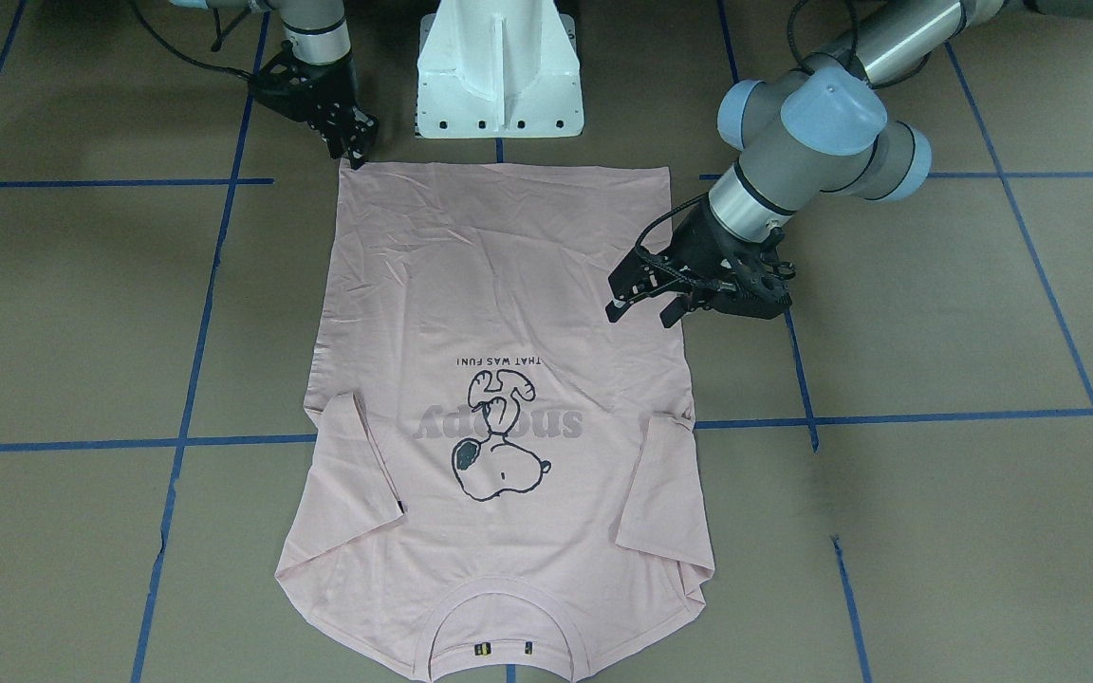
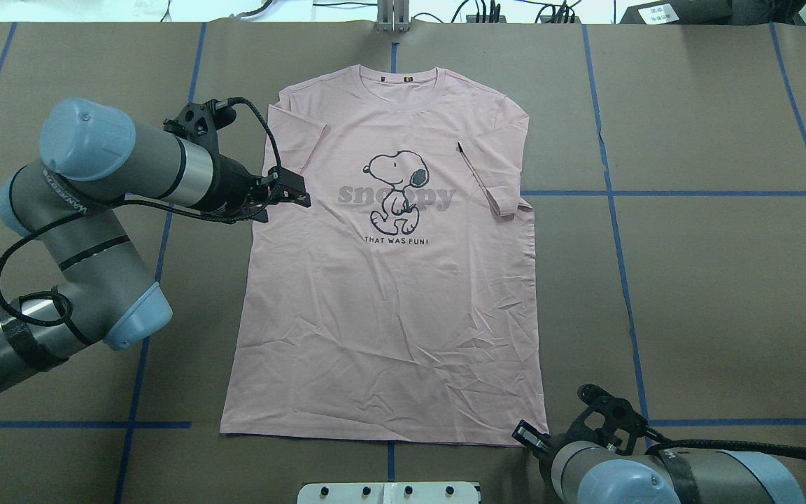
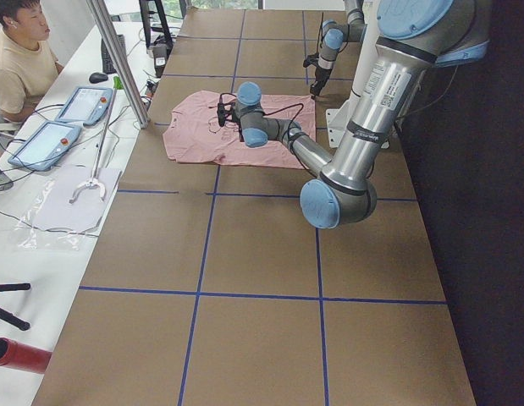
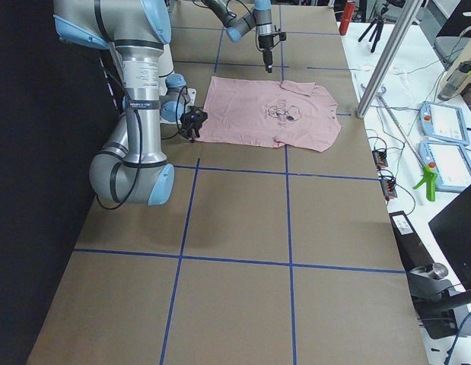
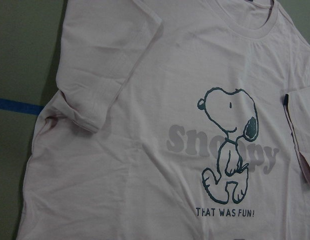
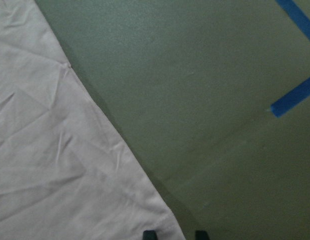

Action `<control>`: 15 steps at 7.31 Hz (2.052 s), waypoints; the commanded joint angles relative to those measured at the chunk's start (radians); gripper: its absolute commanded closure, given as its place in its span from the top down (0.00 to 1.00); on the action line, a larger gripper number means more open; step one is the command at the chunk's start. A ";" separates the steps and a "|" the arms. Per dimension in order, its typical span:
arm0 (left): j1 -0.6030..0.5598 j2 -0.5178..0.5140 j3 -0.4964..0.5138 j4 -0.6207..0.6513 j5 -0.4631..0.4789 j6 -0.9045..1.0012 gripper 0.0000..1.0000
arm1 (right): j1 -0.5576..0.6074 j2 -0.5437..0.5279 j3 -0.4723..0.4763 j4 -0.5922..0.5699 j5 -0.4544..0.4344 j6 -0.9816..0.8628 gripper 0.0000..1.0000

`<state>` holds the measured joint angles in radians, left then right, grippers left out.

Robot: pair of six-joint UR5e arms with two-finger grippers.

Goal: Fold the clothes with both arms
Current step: 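Move the right gripper to the hem corner while the left holds the shirt, then grasp both hem corners nearest the robot with left and right grippers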

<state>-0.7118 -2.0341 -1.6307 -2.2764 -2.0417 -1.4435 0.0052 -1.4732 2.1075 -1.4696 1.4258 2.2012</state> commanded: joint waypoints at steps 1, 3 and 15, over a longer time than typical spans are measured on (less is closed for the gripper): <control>-0.002 -0.002 -0.012 0.000 0.000 -0.009 0.86 | 0.002 -0.002 0.003 0.000 0.019 0.000 0.00; 0.071 0.017 -0.065 0.003 0.082 -0.134 0.86 | 0.002 0.002 0.011 0.000 0.025 0.000 0.00; 0.580 0.365 -0.403 0.391 0.442 -0.497 0.72 | 0.075 0.011 0.045 0.000 0.139 -0.017 0.00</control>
<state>-0.1548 -1.6703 -2.0382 -1.8882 -1.6000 -1.9155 0.0800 -1.4650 2.1542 -1.4695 1.5650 2.1844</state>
